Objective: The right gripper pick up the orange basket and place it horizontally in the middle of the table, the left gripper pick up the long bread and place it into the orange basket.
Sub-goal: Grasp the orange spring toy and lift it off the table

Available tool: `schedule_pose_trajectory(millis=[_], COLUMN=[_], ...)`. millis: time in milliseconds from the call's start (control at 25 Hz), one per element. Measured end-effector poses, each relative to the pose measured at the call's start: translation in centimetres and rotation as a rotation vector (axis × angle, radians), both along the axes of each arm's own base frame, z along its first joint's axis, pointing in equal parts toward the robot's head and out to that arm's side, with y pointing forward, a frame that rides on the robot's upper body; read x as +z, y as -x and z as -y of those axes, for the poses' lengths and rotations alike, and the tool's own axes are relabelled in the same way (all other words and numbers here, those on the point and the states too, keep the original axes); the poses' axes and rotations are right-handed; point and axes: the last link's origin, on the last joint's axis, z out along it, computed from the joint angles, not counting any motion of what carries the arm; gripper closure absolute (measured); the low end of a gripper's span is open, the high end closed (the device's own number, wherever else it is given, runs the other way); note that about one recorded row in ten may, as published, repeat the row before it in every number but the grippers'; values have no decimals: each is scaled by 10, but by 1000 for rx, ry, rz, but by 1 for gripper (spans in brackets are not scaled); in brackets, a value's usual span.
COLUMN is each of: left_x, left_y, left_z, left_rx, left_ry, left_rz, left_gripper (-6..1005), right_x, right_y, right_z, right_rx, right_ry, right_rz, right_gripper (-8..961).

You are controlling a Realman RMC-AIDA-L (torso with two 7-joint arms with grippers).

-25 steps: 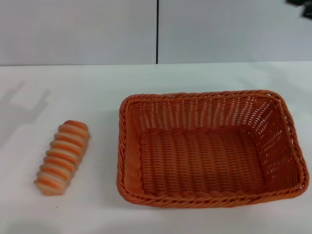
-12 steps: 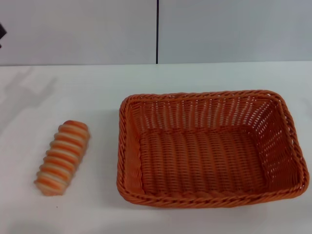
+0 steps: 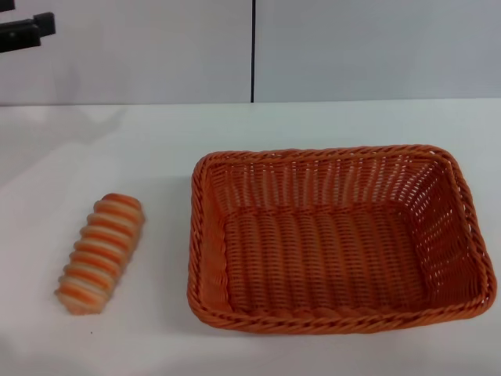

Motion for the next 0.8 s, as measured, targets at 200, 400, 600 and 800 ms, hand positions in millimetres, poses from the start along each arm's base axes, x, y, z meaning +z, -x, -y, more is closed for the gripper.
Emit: schedule_pose_trajectory(millis=[200, 400, 600, 800], left_x=[13, 6, -7, -24], left_y=[-57, -59, -53, -43], left_z=[-28, -32, -24, -8], left_rx=[109, 197, 222, 174], left_ry=[202, 317, 438, 616], left_rz=[-384, -580, -674, -679], left_gripper=[201, 201, 201, 201], right_x=[-2, -3, -3, -4], right_y=[-2, -2, -2, 1], right_z=[4, 5, 4, 0], right_rx=[-4, -3, 4, 13], right_ry=[-3, 7, 11, 20], right_rz=[-6, -2, -4, -4], right_gripper=[317, 317, 317, 317])
